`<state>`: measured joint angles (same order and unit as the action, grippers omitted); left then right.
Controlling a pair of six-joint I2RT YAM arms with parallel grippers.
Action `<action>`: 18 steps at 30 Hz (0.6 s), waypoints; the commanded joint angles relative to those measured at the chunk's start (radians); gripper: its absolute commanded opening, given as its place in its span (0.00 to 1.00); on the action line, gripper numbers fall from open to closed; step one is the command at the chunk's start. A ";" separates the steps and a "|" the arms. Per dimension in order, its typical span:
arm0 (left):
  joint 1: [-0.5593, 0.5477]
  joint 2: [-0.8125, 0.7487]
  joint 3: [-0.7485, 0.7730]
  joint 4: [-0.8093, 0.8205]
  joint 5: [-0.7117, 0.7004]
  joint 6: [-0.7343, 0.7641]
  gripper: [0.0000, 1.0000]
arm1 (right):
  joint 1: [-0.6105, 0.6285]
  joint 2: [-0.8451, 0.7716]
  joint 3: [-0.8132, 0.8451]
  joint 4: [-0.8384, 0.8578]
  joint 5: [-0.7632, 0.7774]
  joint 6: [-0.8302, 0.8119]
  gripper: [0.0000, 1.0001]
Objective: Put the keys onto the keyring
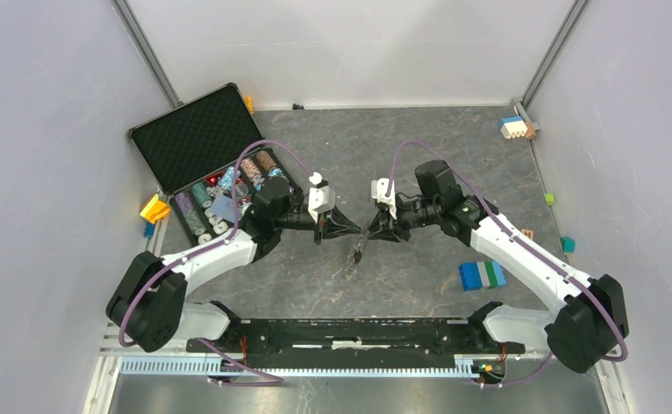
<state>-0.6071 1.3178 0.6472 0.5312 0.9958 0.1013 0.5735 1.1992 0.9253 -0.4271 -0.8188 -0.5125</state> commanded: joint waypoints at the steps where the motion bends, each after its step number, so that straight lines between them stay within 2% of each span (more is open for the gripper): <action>1: 0.000 -0.014 -0.005 0.031 -0.001 0.012 0.02 | -0.003 0.038 0.003 0.038 -0.039 0.026 0.28; 5: 0.000 -0.015 -0.006 0.026 -0.005 0.015 0.02 | -0.003 0.048 0.000 0.042 -0.069 0.032 0.29; 9: 0.000 -0.018 -0.007 0.005 -0.006 0.039 0.02 | -0.003 0.041 -0.014 0.039 -0.034 0.017 0.29; 13: 0.026 -0.033 0.013 -0.147 -0.017 0.158 0.02 | -0.016 0.017 -0.050 0.073 0.013 0.016 0.32; 16: 0.066 -0.046 0.034 -0.280 -0.041 0.230 0.03 | -0.021 0.022 -0.060 0.093 0.047 0.006 0.40; 18: 0.094 -0.062 0.044 -0.371 -0.080 0.279 0.09 | -0.021 0.046 -0.061 0.108 0.066 0.005 0.45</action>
<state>-0.5640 1.2980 0.6487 0.3584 0.9779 0.2268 0.5583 1.2407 0.8669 -0.3836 -0.8032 -0.4973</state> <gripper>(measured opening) 0.053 0.403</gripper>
